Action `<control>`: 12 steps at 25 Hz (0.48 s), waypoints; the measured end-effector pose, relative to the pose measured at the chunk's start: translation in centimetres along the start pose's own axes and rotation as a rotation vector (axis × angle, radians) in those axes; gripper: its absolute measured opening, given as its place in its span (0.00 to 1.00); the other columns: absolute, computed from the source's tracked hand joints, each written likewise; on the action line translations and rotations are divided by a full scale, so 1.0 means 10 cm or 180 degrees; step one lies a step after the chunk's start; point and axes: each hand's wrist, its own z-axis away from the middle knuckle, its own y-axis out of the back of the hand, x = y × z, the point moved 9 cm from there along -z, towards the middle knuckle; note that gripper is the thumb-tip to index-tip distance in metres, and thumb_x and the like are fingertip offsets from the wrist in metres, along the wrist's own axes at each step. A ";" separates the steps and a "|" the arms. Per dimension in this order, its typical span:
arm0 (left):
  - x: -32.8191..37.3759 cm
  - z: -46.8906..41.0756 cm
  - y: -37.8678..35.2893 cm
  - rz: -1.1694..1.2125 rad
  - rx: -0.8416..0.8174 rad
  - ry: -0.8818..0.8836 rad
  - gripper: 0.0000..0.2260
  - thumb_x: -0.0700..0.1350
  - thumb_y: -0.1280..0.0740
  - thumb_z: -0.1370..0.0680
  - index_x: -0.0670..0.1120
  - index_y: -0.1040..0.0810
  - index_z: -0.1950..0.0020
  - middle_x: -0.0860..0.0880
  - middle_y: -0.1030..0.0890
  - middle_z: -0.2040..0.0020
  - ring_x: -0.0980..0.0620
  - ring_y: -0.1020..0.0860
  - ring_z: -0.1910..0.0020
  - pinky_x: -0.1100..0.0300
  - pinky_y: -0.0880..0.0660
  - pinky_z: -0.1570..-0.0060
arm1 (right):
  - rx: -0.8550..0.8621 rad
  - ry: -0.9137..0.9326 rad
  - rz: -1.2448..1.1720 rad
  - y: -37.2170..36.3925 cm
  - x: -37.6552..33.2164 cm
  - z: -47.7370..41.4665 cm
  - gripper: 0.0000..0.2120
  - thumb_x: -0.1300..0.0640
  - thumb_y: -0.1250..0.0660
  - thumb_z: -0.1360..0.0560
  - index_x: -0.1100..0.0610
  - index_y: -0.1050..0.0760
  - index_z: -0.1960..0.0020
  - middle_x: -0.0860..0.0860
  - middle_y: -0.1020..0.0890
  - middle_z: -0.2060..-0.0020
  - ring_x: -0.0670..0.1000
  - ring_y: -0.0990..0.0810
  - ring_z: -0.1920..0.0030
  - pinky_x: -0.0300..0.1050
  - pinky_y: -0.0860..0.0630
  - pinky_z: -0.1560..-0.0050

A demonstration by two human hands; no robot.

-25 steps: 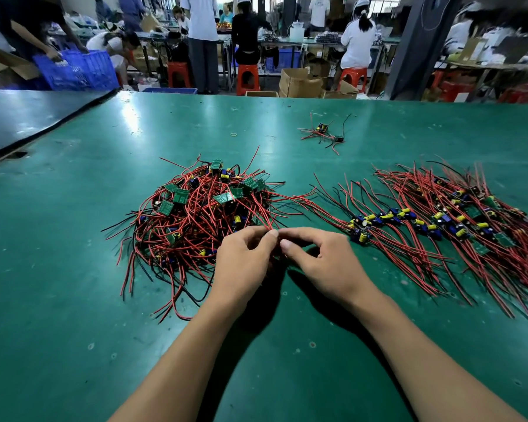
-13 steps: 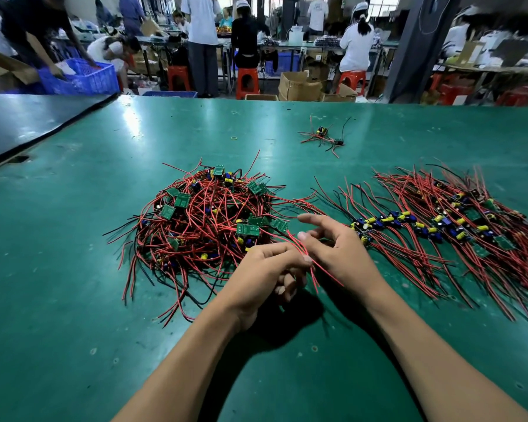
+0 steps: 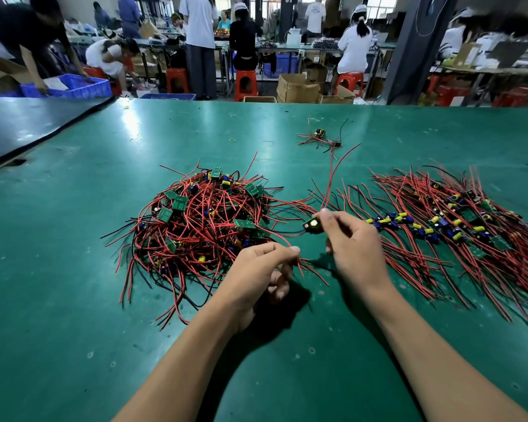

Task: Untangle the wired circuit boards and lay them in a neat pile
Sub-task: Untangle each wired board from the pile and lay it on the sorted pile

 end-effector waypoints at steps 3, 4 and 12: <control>-0.03 0.00 0.02 0.0020 0.0112 0.0037 0.12 0.46 0.30 0.23 0.41 0.28 0.60 0.49 0.31 0.75 0.55 0.38 0.82 0.69 0.42 0.82 | -0.0091 -0.0777 -0.1486 -0.05 0.12 -0.03 0.12 0.55 0.35 0.19 0.56 0.18 0.59 0.50 0.17 0.67 0.45 0.31 0.76 0.35 0.35 0.75; -0.04 0.00 0.02 0.0028 0.0123 0.0066 0.12 0.46 0.30 0.23 0.42 0.29 0.61 0.48 0.30 0.75 0.54 0.36 0.82 0.68 0.41 0.81 | -0.0222 -0.0983 -0.1688 -0.10 0.14 -0.01 0.11 0.56 0.34 0.19 0.57 0.18 0.58 0.51 0.17 0.66 0.45 0.30 0.76 0.35 0.34 0.75; -0.03 -0.05 0.09 0.0286 0.0300 -0.0008 0.04 0.40 0.35 0.20 0.41 0.28 0.52 0.45 0.23 0.70 0.49 0.25 0.78 0.63 0.31 0.79 | -0.0674 -0.0055 0.1324 -0.16 0.06 0.04 0.18 0.60 0.29 0.25 0.50 0.21 0.36 0.50 0.20 0.46 0.48 0.22 0.52 0.38 0.30 0.49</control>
